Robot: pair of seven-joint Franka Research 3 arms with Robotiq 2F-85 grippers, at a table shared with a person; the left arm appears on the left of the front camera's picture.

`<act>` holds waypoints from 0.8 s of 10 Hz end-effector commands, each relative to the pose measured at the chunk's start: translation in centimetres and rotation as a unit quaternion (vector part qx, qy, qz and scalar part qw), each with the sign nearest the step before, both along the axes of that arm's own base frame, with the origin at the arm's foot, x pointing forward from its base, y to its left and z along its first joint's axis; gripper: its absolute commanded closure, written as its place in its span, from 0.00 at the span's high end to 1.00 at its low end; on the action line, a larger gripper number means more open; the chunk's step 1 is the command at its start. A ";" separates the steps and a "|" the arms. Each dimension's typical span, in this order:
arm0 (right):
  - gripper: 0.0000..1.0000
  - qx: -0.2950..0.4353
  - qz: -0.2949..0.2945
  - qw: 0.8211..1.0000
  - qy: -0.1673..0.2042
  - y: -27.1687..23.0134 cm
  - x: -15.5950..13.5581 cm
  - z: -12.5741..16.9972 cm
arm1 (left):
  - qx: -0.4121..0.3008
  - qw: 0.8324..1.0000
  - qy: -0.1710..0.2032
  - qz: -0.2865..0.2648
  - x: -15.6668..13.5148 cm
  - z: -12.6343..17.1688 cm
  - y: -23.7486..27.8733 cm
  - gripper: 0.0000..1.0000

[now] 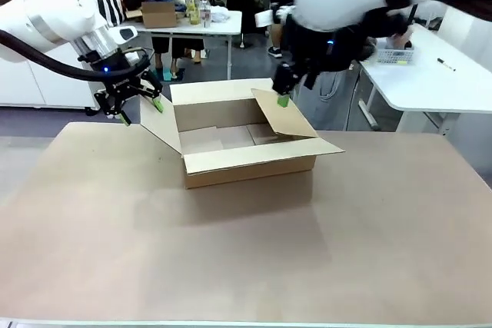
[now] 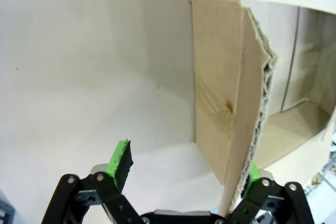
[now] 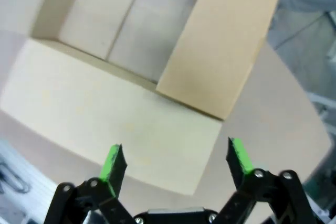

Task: Pack the gift set into the box.
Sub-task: Place both hands on the side flaps of the Package Box and spread them outward.

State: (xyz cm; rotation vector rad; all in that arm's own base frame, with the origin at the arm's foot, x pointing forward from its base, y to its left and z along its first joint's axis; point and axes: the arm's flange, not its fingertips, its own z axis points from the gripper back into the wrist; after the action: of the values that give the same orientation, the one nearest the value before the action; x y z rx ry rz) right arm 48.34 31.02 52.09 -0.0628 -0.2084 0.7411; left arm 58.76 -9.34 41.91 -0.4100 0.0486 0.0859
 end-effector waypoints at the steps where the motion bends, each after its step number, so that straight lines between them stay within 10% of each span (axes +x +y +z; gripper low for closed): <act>1: 1.00 -0.073 -0.025 0.997 0.014 5.6 5.2 0.4 | 0.010 1.000 0.002 0.000 -0.2 0.0 0.0 1.00; 8: 1.00 -0.239 -0.078 0.968 0.003 10.3 8.1 -8.4 | 0.010 1.000 0.002 0.000 -0.2 0.0 0.0 1.00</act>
State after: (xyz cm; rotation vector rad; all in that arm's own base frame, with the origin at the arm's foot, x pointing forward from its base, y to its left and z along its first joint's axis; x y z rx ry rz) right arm 55.81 41.05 44.05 -0.4639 0.0065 0.6870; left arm 58.76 -9.36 41.94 -0.4099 0.0480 0.0855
